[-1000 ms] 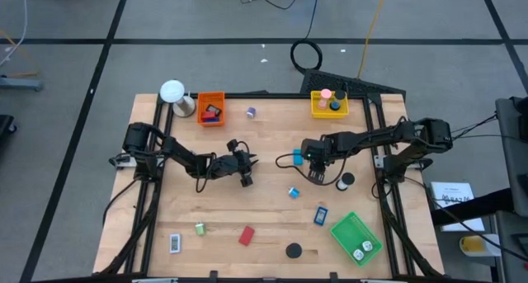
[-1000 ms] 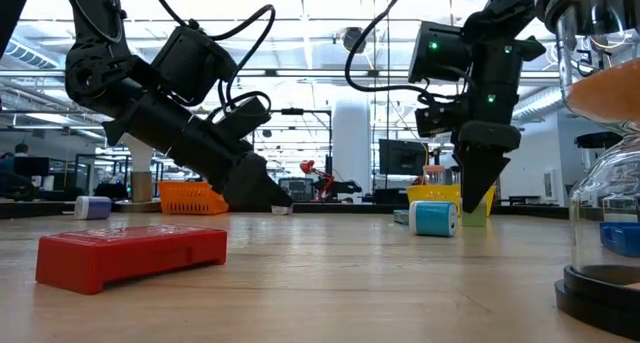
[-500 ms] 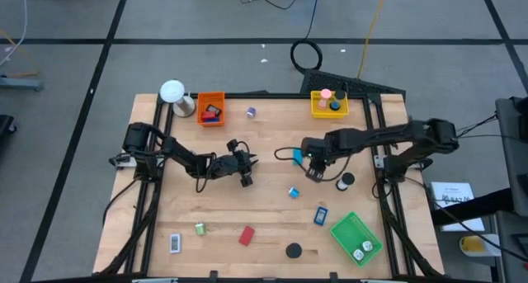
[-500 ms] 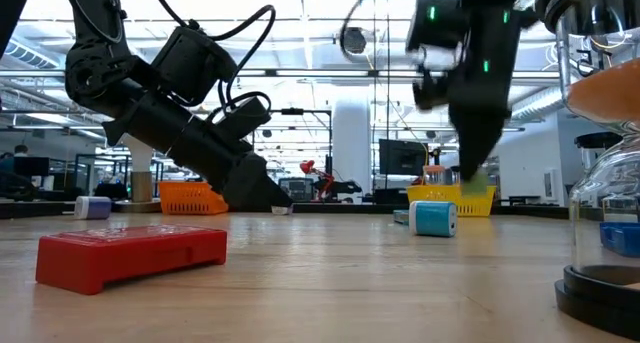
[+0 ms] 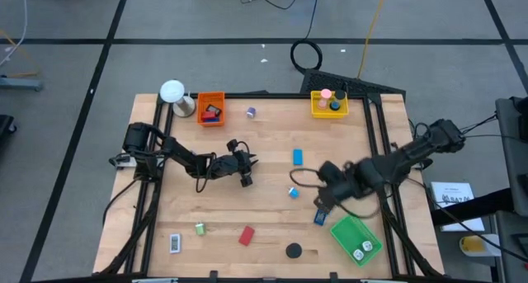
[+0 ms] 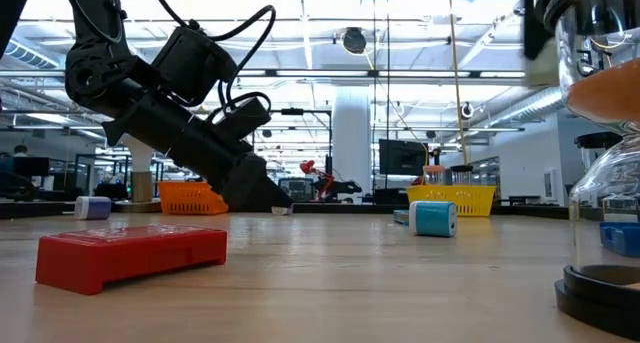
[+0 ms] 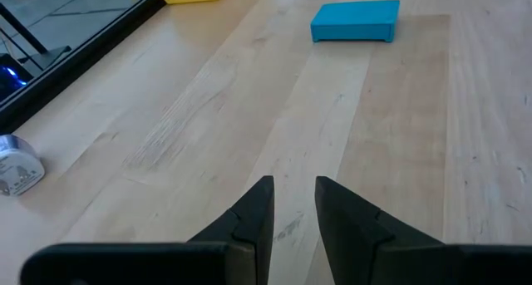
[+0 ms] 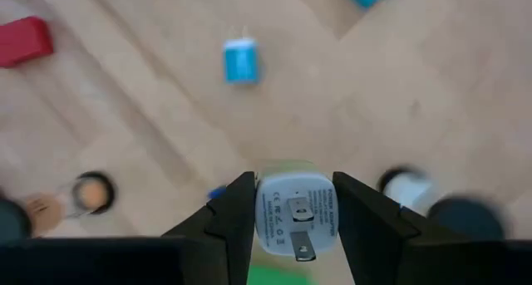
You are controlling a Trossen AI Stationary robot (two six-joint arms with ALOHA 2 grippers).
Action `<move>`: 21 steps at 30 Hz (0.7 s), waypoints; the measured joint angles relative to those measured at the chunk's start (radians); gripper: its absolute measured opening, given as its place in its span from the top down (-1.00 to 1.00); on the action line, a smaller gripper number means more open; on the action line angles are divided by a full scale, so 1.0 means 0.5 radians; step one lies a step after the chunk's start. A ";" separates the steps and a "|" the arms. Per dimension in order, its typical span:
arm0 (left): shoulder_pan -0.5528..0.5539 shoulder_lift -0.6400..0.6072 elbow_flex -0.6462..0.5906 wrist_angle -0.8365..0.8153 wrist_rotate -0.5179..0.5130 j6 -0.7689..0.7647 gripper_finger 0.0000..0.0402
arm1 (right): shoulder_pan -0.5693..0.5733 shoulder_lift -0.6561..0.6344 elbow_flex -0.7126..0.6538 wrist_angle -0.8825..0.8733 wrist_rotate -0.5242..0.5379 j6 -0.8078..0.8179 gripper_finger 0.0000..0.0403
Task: Pick & Place Office items
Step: Put the top green charger adapter into the green bin
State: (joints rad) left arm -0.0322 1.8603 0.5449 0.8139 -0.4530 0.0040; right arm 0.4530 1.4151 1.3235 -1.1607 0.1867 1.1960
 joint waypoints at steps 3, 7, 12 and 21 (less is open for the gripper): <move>0.000 0.000 0.000 -0.002 0.000 0.000 0.54 | 0.236 0.003 0.000 -0.025 0.040 0.319 0.34; -0.001 0.000 0.000 -0.002 -0.001 -0.001 0.54 | 0.513 0.035 -0.001 -0.055 0.112 0.726 0.34; 0.000 0.000 0.000 -0.003 -0.002 -0.003 0.54 | 0.778 0.159 -0.002 -0.108 0.148 1.167 0.34; 0.000 0.001 0.000 -0.003 -0.002 -0.016 0.54 | 1.036 0.400 -0.003 -0.151 0.083 1.574 0.32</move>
State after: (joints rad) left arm -0.0325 1.8606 0.5449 0.8124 -0.4541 -0.0039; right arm 0.9709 1.6153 1.3221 -1.2361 0.2283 1.9828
